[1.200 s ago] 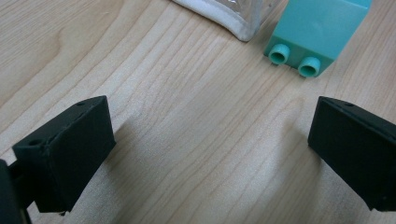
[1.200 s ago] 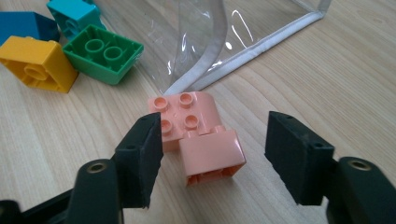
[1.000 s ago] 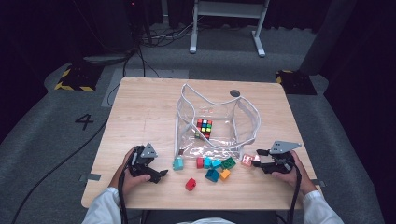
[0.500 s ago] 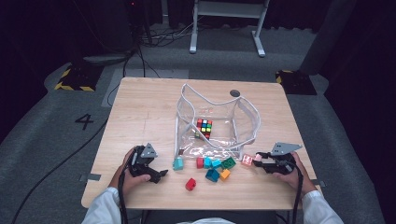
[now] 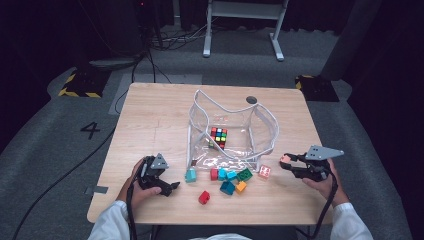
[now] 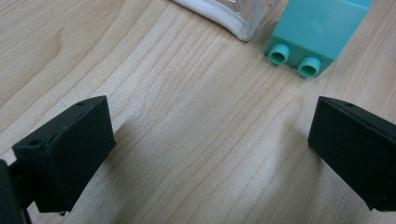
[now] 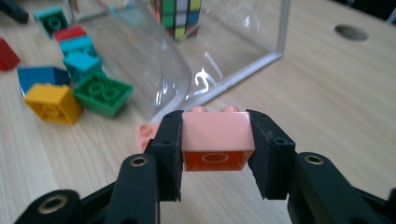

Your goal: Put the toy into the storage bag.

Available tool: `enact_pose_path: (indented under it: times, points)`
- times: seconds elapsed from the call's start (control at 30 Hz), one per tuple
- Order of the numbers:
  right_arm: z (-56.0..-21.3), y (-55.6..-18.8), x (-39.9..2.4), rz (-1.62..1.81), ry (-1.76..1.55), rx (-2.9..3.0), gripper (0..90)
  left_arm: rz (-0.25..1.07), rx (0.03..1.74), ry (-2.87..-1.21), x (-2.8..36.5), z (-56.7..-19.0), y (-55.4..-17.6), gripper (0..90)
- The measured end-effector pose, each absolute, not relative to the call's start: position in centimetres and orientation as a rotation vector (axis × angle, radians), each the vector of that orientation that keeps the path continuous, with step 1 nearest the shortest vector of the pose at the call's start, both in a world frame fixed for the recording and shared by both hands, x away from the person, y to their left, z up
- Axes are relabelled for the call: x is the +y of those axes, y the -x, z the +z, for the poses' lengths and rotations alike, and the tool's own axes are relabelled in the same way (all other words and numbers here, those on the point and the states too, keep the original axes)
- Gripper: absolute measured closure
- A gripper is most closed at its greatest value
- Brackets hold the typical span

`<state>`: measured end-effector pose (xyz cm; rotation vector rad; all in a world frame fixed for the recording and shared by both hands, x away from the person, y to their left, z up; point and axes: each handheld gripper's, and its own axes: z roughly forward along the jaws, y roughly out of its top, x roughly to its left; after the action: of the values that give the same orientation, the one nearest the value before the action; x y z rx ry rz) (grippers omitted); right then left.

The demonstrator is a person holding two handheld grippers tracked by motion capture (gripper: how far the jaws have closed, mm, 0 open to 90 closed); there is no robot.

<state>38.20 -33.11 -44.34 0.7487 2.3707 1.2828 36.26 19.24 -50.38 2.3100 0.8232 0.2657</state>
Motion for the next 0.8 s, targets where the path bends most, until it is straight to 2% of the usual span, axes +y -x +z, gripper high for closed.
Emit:
enact_pose_path:
  times: [0.8]
  points:
    - [-35.7, -39.3, -32.6, 1.359, -0.651, 2.251, 59.1, 0.265, 0.823, -2.31, 19.2, -50.4, -36.3, 0.4]
